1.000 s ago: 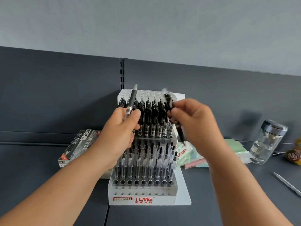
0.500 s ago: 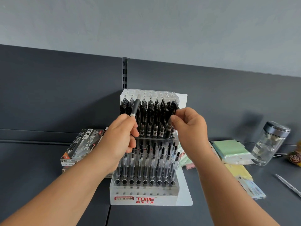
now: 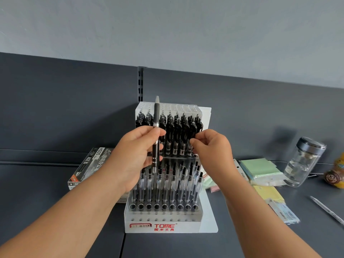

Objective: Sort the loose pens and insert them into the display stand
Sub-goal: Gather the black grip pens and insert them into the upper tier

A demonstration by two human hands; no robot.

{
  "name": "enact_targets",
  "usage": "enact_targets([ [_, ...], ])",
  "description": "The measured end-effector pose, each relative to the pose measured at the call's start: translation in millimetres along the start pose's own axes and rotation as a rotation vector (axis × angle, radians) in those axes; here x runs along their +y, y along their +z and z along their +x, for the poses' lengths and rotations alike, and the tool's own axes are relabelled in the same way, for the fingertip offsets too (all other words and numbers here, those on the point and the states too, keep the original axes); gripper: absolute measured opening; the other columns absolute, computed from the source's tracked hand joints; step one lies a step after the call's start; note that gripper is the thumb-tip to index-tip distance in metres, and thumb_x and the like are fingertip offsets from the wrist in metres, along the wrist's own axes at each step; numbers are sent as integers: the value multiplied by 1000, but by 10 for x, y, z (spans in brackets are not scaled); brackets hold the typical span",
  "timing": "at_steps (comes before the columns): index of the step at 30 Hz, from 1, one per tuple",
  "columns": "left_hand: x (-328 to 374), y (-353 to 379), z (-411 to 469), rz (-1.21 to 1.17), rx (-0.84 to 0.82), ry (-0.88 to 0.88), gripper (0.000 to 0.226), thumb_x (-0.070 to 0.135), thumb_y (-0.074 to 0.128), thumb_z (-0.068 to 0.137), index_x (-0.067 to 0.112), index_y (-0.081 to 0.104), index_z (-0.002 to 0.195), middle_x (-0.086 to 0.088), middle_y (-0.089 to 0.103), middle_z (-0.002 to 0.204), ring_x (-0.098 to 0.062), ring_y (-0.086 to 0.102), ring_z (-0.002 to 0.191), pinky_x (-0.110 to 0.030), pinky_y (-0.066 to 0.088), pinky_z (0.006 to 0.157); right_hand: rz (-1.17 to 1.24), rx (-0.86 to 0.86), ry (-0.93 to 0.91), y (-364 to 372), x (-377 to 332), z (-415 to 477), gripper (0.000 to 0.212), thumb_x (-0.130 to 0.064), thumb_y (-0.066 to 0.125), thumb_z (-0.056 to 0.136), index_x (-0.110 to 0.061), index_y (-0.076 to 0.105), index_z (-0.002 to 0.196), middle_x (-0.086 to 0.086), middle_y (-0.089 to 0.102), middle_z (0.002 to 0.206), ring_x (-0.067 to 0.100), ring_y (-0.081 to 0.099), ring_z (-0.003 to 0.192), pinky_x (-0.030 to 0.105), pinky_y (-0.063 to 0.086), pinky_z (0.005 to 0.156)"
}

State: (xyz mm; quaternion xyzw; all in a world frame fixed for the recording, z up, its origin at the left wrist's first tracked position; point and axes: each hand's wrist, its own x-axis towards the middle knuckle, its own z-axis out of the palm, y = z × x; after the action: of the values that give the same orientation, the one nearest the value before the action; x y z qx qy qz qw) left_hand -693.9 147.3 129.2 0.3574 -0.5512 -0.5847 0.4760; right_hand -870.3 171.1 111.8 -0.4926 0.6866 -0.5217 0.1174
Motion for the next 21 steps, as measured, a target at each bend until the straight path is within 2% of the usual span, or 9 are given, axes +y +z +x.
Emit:
enact_targets([
  [2, 25, 12, 5, -25, -1, 16, 17, 24, 55, 94, 20, 72, 94, 9, 66, 83, -12, 62, 84, -28, 50, 68, -23, 7, -10, 4, -15, -9, 5, -23, 61, 91, -18, 63, 90, 0, 65, 74, 12, 55, 60, 26, 44, 56],
  [7, 27, 51, -5, -58, 1, 25, 17, 23, 57, 92, 17, 72, 96, 8, 63, 77, -12, 56, 76, -32, 46, 74, -107, 51, -32, 60, -23, -79, 9, -24, 56, 93, -17, 60, 88, -5, 54, 63, 10, 47, 56, 24, 36, 52],
  [10, 31, 78, -9, -105, -7, 27, 15, 19, 58, 92, 13, 69, 99, 6, 61, 73, -14, 60, 72, -30, 47, 71, -110, 41, -26, 14, -26, -121, 9, -23, 57, 93, -18, 61, 87, -6, 57, 67, 13, 52, 61, 27, 42, 56],
  [12, 45, 90, -4, -138, -14, 25, 11, 16, 58, 91, 11, 66, 98, 2, 63, 75, -16, 64, 74, -30, 49, 70, -31, 82, -46, -51, -66, -179, 5, -24, 58, 92, -21, 60, 89, -9, 61, 75, 9, 57, 67, 27, 46, 63],
  [14, 56, 102, 14, -170, -5, 23, 6, 14, 60, 91, 11, 65, 94, -2, 67, 80, -19, 68, 79, -30, 52, 70, 125, 81, -93, -116, -143, -264, 6, -25, 59, 92, -23, 61, 87, -11, 61, 73, 3, 54, 61, 20, 45, 59],
  [16, 69, 135, 26, -230, 2, 25, 6, 11, 60, 91, 11, 64, 95, -4, 69, 83, -20, 70, 81, -30, 53, 71, 286, -60, -92, -148, -234, -359, 9, -25, 58, 92, -21, 63, 85, -9, 61, 68, 2, 53, 57, 18, 47, 55],
  [18, 78, 192, 23, -278, -14, 24, 9, 7, 59, 90, 11, 63, 97, -6, 71, 87, -21, 71, 83, -31, 54, 73, 408, -212, -47, -148, -272, -409, 9, -23, 59, 92, -18, 65, 87, -4, 63, 72, 6, 60, 62, 23, 53, 63],
  [21, 73, 268, 2, -300, -44, 16, 9, 8, 58, 90, 13, 62, 96, -8, 73, 90, -20, 71, 82, -30, 53, 72, 515, -220, -6, -191, -214, -369, 8, -8, 60, 91, -13, 64, 87, 1, 63, 72, 10, 60, 62, 25, 54, 65],
])
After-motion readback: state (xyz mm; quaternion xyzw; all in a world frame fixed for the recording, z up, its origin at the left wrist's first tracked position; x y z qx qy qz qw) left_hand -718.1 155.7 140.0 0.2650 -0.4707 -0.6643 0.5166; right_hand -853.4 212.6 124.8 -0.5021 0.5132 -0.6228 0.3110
